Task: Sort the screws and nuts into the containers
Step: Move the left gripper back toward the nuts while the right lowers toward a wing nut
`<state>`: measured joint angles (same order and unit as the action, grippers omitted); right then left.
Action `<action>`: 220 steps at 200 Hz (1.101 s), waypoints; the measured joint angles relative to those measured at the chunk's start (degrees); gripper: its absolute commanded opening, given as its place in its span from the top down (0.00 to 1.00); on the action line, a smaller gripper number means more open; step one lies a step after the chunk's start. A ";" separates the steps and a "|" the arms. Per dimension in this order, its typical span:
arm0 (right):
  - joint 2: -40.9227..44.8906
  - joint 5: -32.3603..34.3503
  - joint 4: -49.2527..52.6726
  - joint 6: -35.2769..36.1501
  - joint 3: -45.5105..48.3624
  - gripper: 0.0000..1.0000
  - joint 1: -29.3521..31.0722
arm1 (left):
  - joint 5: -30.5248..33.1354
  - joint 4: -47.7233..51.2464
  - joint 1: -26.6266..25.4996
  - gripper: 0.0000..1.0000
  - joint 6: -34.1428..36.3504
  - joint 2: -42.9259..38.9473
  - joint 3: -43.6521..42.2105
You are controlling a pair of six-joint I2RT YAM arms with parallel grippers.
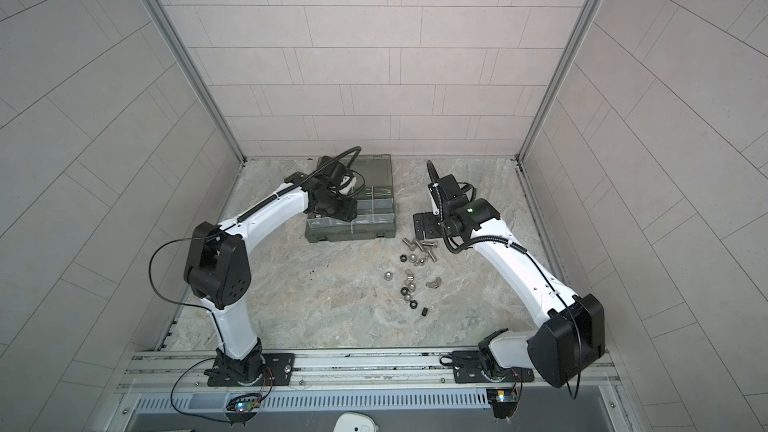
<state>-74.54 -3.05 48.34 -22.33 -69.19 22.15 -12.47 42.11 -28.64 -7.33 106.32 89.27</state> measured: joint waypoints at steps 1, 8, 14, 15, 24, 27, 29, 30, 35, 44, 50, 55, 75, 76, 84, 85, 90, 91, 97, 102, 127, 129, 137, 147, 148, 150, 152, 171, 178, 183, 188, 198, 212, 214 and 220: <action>0.11 0.04 0.09 -0.07 0.13 0.01 -0.09 | -0.07 0.04 -0.50 0.39 0.00 -0.04 -0.07; 1.16 0.59 0.48 -0.66 1.27 0.01 -0.63 | -0.33 0.04 -2.78 0.39 -0.17 -0.07 -0.17; 2.08 0.94 0.79 -1.09 2.25 0.01 -1.03 | -0.74 0.07 -4.37 0.39 -0.35 0.02 -0.28; 2.19 0.98 0.81 -1.18 2.36 0.01 -1.07 | -0.76 0.09 -4.70 0.39 -0.42 0.04 -0.28; 3.56 1.29 1.20 -1.90 4.02 0.01 -1.44 | -1.29 0.28 -6.69 0.39 -0.81 0.28 -0.31; 4.09 1.42 1.42 -2.16 4.63 0.01 -1.57 | -1.44 0.33 -7.21 0.39 -0.94 0.42 -0.28; 4.28 1.46 1.44 -2.21 4.87 0.01 -1.62 | -1.49 0.35 -7.54 0.39 -1.07 0.50 -0.26; 4.48 1.49 1.49 -2.34 5.09 0.01 -1.66 | -1.51 0.35 -7.63 0.39 -1.11 0.52 -0.26; 5.27 1.60 1.57 -2.73 6.08 0.01 -1.79 | -1.70 0.39 -8.28 0.39 -1.49 0.79 -0.15; 6.56 1.84 2.03 -3.34 7.58 0.01 -2.03 | -2.16 0.66 -9.07 0.39 -2.21 1.55 0.33; 7.34 1.92 2.29 -3.69 8.39 0.01 -2.16 | -2.54 0.79 -9.40 0.39 -2.60 2.16 0.79; 8.13 1.97 2.56 -4.00 9.07 0.01 -2.27 | -2.75 0.87 -9.62 0.39 -3.04 2.75 1.27; 10.86 2.10 3.48 -4.79 10.58 0.01 -2.56 | -3.50 1.05 -10.47 0.39 -4.35 4.81 3.13; 11.04 2.08 3.56 -4.81 10.62 0.01 -2.58 | -3.52 1.05 -10.49 0.39 -4.44 4.90 3.19; 12.09 2.14 4.07 -4.94 10.78 0.01 -2.69 | -3.87 1.03 -10.78 0.39 -4.92 5.42 3.74; 12.17 2.14 4.13 -4.96 10.78 0.01 -2.71 | -3.89 1.03 -10.80 0.39 -4.94 5.46 3.78; 12.81 2.23 4.44 -5.03 10.82 0.01 -2.80 | -4.04 1.05 -10.93 0.39 -5.22 5.70 4.07; 12.98 2.25 4.46 -5.05 10.82 0.01 -2.82 | -4.07 1.03 -10.93 0.39 -5.29 5.75 4.09; 13.64 2.29 4.81 -5.14 10.84 0.01 -2.91 | -4.26 1.01 -11.13 0.39 -5.64 5.90 4.24; 14.25 2.32 5.01 -5.16 10.93 0.01 -2.99 | -4.44 0.98 -11.32 0.39 -5.81 5.99 4.26; 16.13 2.27 6.08 -5.60 12.00 0.01 -3.17 | -5.38 1.07 -12.74 0.39 -6.38 6.08 4.26; 16.20 2.25 6.12 -5.64 12.15 0.01 -3.17 | -5.44 1.07 -12.85 0.39 -6.38 6.10 4.26; 16.28 2.16 6.40 -5.86 12.79 0.01 -3.19 | -5.57 1.07 -13.31 0.39 -6.40 6.10 4.22; 16.35 1.97 6.49 -6.12 13.79 0.01 -3.21 | -5.60 1.05 -13.84 0.39 -6.40 6.10 4.04; 16.35 1.95 6.51 -6.19 13.92 0.02 -3.21 | -5.62 1.03 -13.90 0.39 -6.40 6.10 4.00; 16.37 1.86 6.54 -6.25 14.14 0.02 -3.21 | -5.60 1.03 -13.97 0.39 -6.40 6.10 3.96; 16.37 1.86 6.56 -6.23 14.29 0.03 -3.19 | -5.62 1.03 -14.03 0.39 -6.40 6.10 3.89; 16.44 0.57 6.69 -6.93 16.15 0.24 -3.21 | -5.53 0.98 -14.53 0.39 -6.40 5.97 2.62; 16.44 0.07 6.62 -6.99 16.72 0.32 -3.21 | -5.55 1.05 -14.69 0.39 -6.38 5.84 2.01; 16.39 -0.66 6.32 -6.88 17.16 0.35 -3.21 | -5.53 1.14 -14.75 0.38 -6.34 5.70 1.57; 16.33 -1.09 6.19 -7.10 17.53 0.40 -3.26 | -5.53 1.18 -14.78 0.37 -6.23 5.46 1.11; 15.93 -1.95 5.90 -7.93 18.10 0.51 -3.32 | -5.53 1.27 -14.78 0.34 -6.05 4.85 0.35; 14.47 -3.08 5.53 -8.33 18.51 0.54 -3.34 | -5.35 1.55 -14.78 0.25 -5.62 3.58 -0.55; 14.19 -3.17 5.46 -8.17 18.58 0.55 -3.37 | -5.33 1.62 -14.78 0.23 -5.46 3.41 -0.61; 13.38 -3.58 5.18 -8.46 18.71 0.55 -3.37 | -5.29 1.68 -14.78 0.15 -5.16 2.69 -0.87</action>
<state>-61.17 -6.63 53.52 -30.79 -50.48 18.79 -17.76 43.79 -43.42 -12.49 109.01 88.40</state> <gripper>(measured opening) 0.461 0.719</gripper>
